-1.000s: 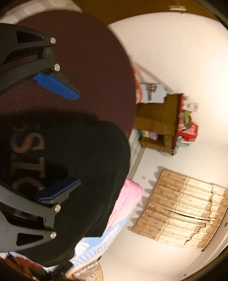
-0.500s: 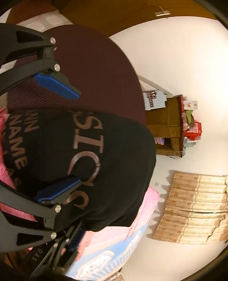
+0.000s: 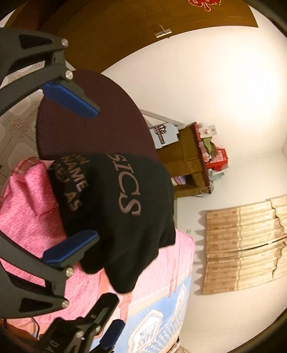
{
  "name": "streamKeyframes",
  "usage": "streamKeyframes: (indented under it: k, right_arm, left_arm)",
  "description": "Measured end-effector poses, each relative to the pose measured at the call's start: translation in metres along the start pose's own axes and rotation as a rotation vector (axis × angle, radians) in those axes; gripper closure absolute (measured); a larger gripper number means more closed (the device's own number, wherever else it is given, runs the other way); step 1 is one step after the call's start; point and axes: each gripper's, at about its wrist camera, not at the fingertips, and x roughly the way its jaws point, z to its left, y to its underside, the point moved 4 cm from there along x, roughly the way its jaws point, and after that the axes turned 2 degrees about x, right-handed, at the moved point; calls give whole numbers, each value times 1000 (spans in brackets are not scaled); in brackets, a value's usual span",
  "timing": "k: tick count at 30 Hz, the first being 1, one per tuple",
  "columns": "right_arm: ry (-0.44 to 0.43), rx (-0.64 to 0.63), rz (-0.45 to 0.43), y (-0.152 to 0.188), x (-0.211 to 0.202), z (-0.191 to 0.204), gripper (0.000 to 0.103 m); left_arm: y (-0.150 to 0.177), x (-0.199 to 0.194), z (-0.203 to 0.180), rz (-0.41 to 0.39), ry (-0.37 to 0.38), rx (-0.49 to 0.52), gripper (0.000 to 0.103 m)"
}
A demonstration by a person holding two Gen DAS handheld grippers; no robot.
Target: Fold large clothes
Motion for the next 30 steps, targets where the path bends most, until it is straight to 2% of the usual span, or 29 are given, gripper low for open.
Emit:
streamKeyframes:
  k: [4, 13, 20, 26, 30]
  right_arm:
    - [-11, 73, -50, 1, -32, -6, 24]
    - [16, 72, -162, -15, -80, 16, 24]
    - [46, 29, -200, -20, -93, 26, 24]
    - [41, 38, -190, -17, -87, 25, 24]
    - [49, 70, -189, -16, -86, 17, 24]
  left_arm:
    - [-4, -16, 5, -29, -7, -22, 0]
    - [-1, -34, 12, -65, -80, -28, 0]
    - [5, -39, 24, -72, -74, -111, 0]
    - [7, -39, 17, -78, -91, -73, 0]
    - [9, -36, 13, -62, -130, -45, 0]
